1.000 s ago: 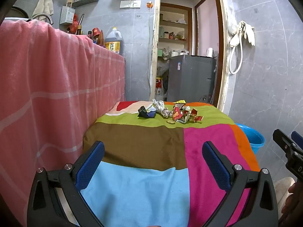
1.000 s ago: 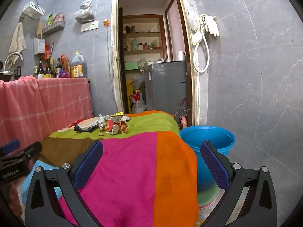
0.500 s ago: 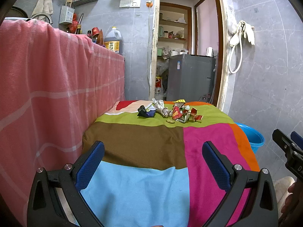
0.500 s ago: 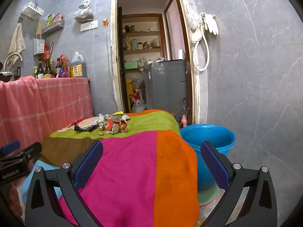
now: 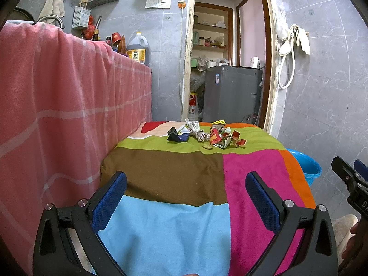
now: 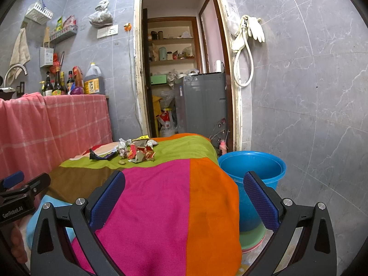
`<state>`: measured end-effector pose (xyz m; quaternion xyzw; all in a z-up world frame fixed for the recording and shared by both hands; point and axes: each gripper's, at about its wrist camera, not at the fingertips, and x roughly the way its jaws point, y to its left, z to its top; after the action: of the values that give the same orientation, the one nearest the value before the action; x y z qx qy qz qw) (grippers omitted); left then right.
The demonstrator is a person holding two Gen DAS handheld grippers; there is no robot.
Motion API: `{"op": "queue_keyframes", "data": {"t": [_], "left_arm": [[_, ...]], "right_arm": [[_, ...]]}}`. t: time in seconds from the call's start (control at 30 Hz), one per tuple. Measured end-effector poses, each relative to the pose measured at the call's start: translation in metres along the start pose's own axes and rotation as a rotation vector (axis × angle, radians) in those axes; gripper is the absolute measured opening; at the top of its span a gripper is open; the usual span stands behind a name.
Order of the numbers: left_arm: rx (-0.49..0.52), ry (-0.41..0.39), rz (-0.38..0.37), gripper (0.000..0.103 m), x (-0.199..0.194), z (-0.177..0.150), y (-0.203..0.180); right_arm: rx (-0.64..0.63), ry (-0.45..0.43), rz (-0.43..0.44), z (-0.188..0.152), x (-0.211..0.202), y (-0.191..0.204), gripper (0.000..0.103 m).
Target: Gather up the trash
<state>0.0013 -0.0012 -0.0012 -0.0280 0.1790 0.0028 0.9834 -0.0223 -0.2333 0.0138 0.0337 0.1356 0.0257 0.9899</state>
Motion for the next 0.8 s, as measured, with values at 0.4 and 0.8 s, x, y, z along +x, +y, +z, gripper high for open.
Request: {"op": "queue_keyframes", "data": {"t": [0.4, 0.8], "left_arm": [[0.0, 0.0, -0.001, 0.101, 0.0011, -0.0007, -0.0019], [-0.001, 0.002, 0.0, 0.101, 0.0003, 0.0001, 0.0002]], "right_arm": [[0.001, 0.0, 0.0, 0.0001, -0.0004, -0.0007, 0.103], [0.002, 0.002, 0.001, 0.0, -0.0004, -0.0009, 0.103]]}}
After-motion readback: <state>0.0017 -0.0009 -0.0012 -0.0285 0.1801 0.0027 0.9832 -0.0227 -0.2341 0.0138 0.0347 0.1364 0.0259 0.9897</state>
